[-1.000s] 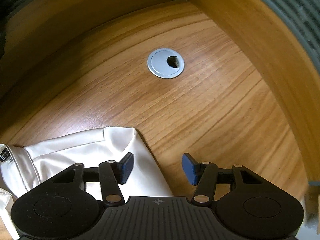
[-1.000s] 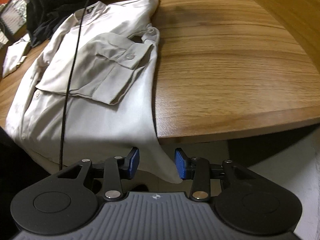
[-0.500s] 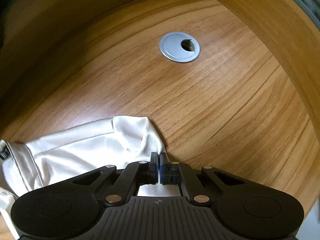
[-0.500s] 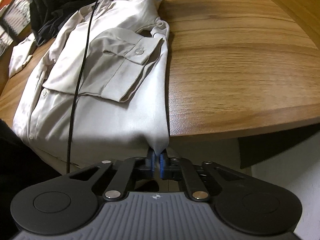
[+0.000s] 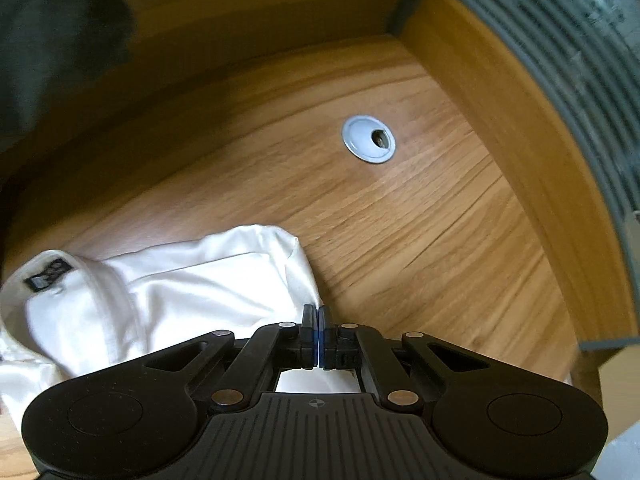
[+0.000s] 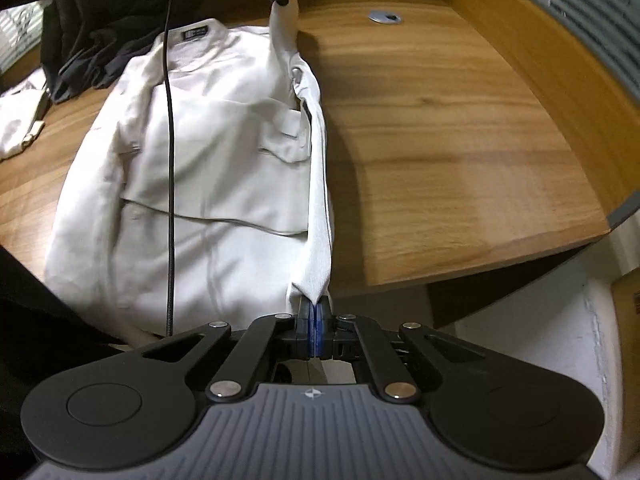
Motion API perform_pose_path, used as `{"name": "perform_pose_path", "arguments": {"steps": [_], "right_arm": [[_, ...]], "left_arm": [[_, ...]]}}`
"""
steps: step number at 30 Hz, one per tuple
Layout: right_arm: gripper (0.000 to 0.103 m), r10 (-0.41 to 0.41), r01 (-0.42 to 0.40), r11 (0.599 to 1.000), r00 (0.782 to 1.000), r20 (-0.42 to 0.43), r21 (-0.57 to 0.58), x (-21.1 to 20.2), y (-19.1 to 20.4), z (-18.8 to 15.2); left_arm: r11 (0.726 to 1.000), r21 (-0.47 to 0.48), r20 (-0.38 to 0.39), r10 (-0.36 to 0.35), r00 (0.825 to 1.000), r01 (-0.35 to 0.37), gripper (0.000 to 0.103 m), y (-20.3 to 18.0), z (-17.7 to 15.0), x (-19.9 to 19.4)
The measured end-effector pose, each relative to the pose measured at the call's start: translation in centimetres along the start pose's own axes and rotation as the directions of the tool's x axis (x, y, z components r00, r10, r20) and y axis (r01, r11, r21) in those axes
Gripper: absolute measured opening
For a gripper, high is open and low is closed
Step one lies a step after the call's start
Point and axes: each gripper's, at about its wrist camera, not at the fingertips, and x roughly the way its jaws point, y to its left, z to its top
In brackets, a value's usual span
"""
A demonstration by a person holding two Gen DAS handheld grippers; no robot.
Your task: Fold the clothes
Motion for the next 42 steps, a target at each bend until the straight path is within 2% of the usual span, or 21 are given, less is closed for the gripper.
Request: {"name": "perform_pose_path", "arguments": {"steps": [4, 9, 13, 16, 23, 27, 29, 31, 33, 38, 42], "right_arm": [[0.001, -0.009, 0.009, 1.0, 1.0, -0.009, -0.019, -0.9, 5.2, 0.2], [0.001, -0.005, 0.003, 0.998, 0.999, -0.04, -0.058, 0.4, 12.5, -0.5], [0.0, -0.047, 0.044, 0.998, 0.997, -0.064, -0.046, 2.1, 16.2, -1.2], [0.0, -0.085, 0.084, 0.996, 0.995, -0.057, -0.031, 2.0, 17.8, -1.4], [0.001, -0.211, 0.213, 0.975, 0.977, -0.035, 0.066, 1.5, 18.8, -2.5], [0.002, -0.187, 0.19, 0.977, 0.982, -0.039, 0.095, 1.8, 19.3, -4.4], [0.003, -0.189, 0.192, 0.976, 0.981, -0.037, 0.102, 1.5, 19.6, -5.2], [0.003, -0.201, 0.203, 0.972, 0.979, -0.025, 0.123, 0.7, 19.6, -5.9], [0.007, -0.214, 0.214, 0.966, 0.977, -0.013, 0.143, -0.1, 19.5, -6.6], [0.011, -0.24, 0.235, 0.959, 0.971, 0.018, 0.156, -1.8, 17.0, -7.5], [0.015, -0.231, 0.225, 0.966, 0.972, 0.038, 0.126, -2.6, 14.5, -7.6]], "left_arm": [[1.0, 0.005, 0.013, -0.011, 1.0, 0.011, 0.002, 3.7, -1.8, -2.6], [0.999, 0.026, 0.035, 0.028, 0.999, -0.029, 0.002, 9.2, -4.9, -4.1], [1.0, -0.013, 0.044, 0.022, 0.999, -0.021, 0.002, 12.6, -6.6, -3.9], [1.0, -0.003, 0.062, 0.023, 0.998, -0.023, 0.002, 13.3, -7.3, -4.3], [0.999, 0.012, 0.077, 0.043, 0.996, -0.044, 0.003, 13.9, -8.3, -4.3], [0.997, 0.05, 0.086, 0.061, 0.994, -0.065, 0.005, 13.9, -8.8, -3.2], [0.997, 0.062, 0.115, 0.046, 0.992, -0.054, 0.012, 14.0, -9.1, -3.6], [0.997, 0.073, 0.157, 0.023, 0.987, -0.035, 0.029, 14.1, -9.7, -4.6], [0.996, 0.089, 0.198, 0.009, 0.98, -0.027, 0.036, 14.1, -10.3, -5.9], [0.991, 0.135, 0.236, -0.027, 0.971, -0.006, 0.038, 13.9, -12.2, -8.5], [0.988, 0.15, 0.248, -0.06, 0.967, 0.023, 0.038, 13.7, -14.7, -10.2]]}}
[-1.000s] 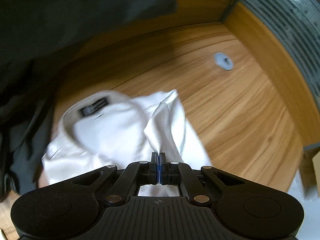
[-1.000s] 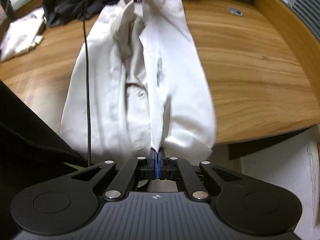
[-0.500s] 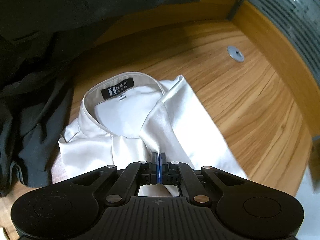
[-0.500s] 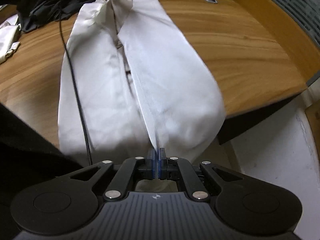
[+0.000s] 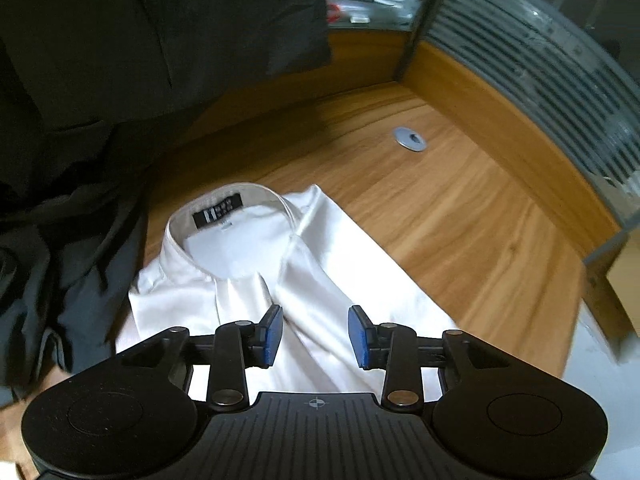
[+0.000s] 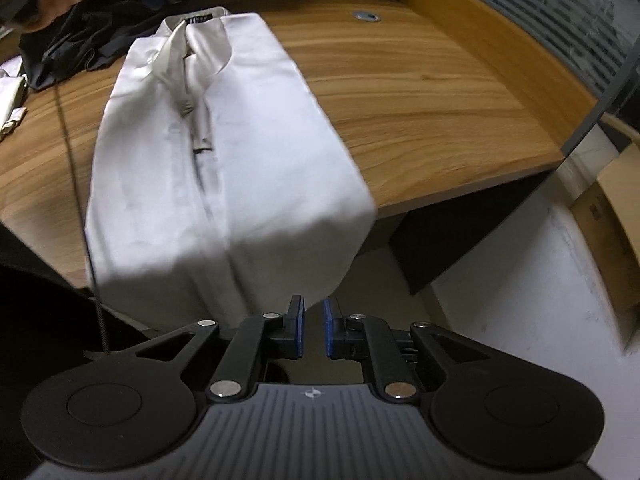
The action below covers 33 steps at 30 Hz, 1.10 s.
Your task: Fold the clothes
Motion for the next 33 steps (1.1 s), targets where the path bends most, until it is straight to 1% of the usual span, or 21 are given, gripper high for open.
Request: {"name": "perform_pose_path", "arguments": {"steps": [3, 5, 7, 11, 14, 16, 19, 21, 24, 26, 27, 28, 29, 31, 33], "right_arm": [[0.017, 0.029, -0.029, 0.999, 0.999, 0.015, -0.042, 0.2, -2.1, 0.5], [0.022, 0.063, -0.061, 0.995, 0.998, 0.025, -0.073, 0.5, -3.5, 1.0], [0.026, 0.105, -0.101, 0.989, 0.994, 0.028, -0.107, 0.9, -4.9, 1.4], [0.026, 0.188, -0.183, 0.961, 0.982, 0.009, -0.206, 2.0, -7.6, 2.5], [0.029, 0.242, -0.232, 0.933, 0.97, 0.003, -0.275, 2.8, -9.4, 3.3], [0.03, 0.275, -0.26, 0.911, 0.962, -0.001, -0.321, 3.3, -10.4, 3.8], [0.03, 0.306, -0.286, 0.871, 0.952, -0.014, -0.399, 4.0, -11.3, 4.2], [0.031, 0.327, -0.307, 0.845, 0.944, -0.029, -0.439, 4.4, -11.8, 4.3], [0.041, 0.364, -0.343, 0.811, 0.93, -0.051, -0.474, 5.0, -12.3, 4.3], [0.043, 0.383, -0.362, 0.792, 0.922, -0.062, -0.491, 5.6, -12.5, 4.2], [0.046, 0.391, -0.371, 0.784, 0.918, -0.068, -0.498, 5.9, -12.6, 4.1], [0.05, 0.4, -0.38, 0.775, 0.914, -0.074, -0.504, 6.4, -12.6, 4.0], [0.052, 0.409, -0.389, 0.764, 0.909, -0.08, -0.515, 6.9, -12.6, 3.8], [0.057, 0.43, -0.406, 0.739, 0.899, -0.087, -0.538, 7.9, -12.5, 3.4], [0.06, 0.44, -0.421, 0.713, 0.891, -0.11, -0.56, 9.2, -12.3, 3.0]], "left_arm": [[1.0, 0.005, 0.0, 0.003, 1.0, -0.003, 0.039, -0.9, -1.8, -1.3], [1.0, -0.003, -0.002, 0.016, 1.0, -0.016, 0.039, -1.8, -3.3, -2.3], [0.999, -0.026, 0.004, 0.029, 1.0, -0.029, 0.039, -2.6, -5.1, -3.4], [0.993, -0.091, 0.009, 0.075, 0.997, -0.074, 0.041, -4.8, -8.8, -5.2], [0.986, -0.123, 0.009, 0.119, 0.993, -0.117, 0.043, -6.5, -11.8, -6.3], [0.981, -0.127, 0.013, 0.149, 0.989, -0.146, 0.048, -7.7, -14.0, -6.9], [0.974, -0.132, 0.018, 0.187, 0.982, -0.183, 0.049, -9.4, -17.3, -7.5], [0.968, -0.154, 0.006, 0.204, 0.979, -0.2, 0.051, -10.6, -19.4, -7.6], [0.959, -0.19, -0.007, 0.214, 0.977, -0.211, 0.053, -12.0, -22.2, -7.4], [0.953, -0.212, -0.013, 0.219, 0.976, -0.217, 0.056, -13.0, -24.1, -7.4], [0.952, -0.22, -0.012, 0.217, 0.976, -0.214, 0.059, -13.5, -25.1, -7.3], [0.951, -0.229, -0.011, 0.213, 0.977, -0.209, 0.06, -13.9, -26.1, -7.2], [0.95, -0.235, -0.013, 0.208, 0.978, -0.206, 0.06, -14.3, -27.0, -6.9], [0.949, -0.223, -0.021, 0.222, 0.975, -0.221, 0.063, -15.2, -29.1, -6.1], [0.944, -0.208, -0.032, 0.255, 0.966, -0.256, 0.066, -15.8, -31.0, -5.1]]}}
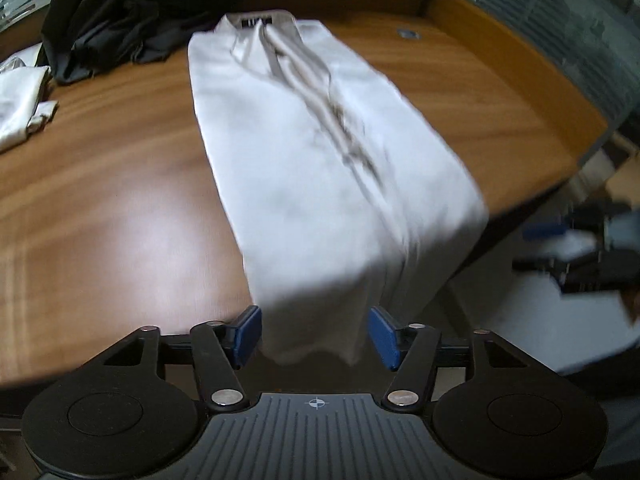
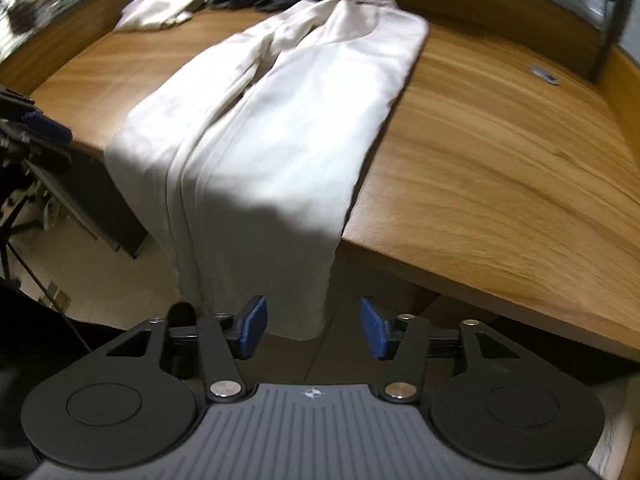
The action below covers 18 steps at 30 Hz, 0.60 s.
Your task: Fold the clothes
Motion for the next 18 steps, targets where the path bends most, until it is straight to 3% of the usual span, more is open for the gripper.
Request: {"name": "perform_pose_path", "arguments": {"steps": [5, 7, 12, 18], "right_arm": [[0.064, 0.071, -0.073, 0.997, 0.997, -0.042, -0.038, 3.3, -0.8, -1.0], [0.076, 0.084, -0.086, 0.994, 0.996, -0.032, -0.065, 4.5, -1.2, -1.4], [0.077, 0.119, -0.12, 0.988, 0.993, -0.014, -0.101, 8.0, -2.4, -2.7], [0.082, 0.189, -0.179, 0.976, 0.979, 0.078, -0.122, 12.4, -3.5, -4.5]], "left_arm": [[0.998, -0.008, 0.013, 0.058, 0.998, -0.058, 0.071, 0.6, -3.9, 3.0], [0.999, 0.023, 0.015, 0.048, 0.999, -0.048, 0.076, 1.1, -4.6, 4.8], [0.992, 0.121, 0.014, 0.031, 0.999, -0.033, 0.076, 2.5, -5.7, 10.0], [0.968, 0.25, 0.02, -0.003, 1.0, -0.002, 0.076, 3.9, -6.9, 15.6]]}}
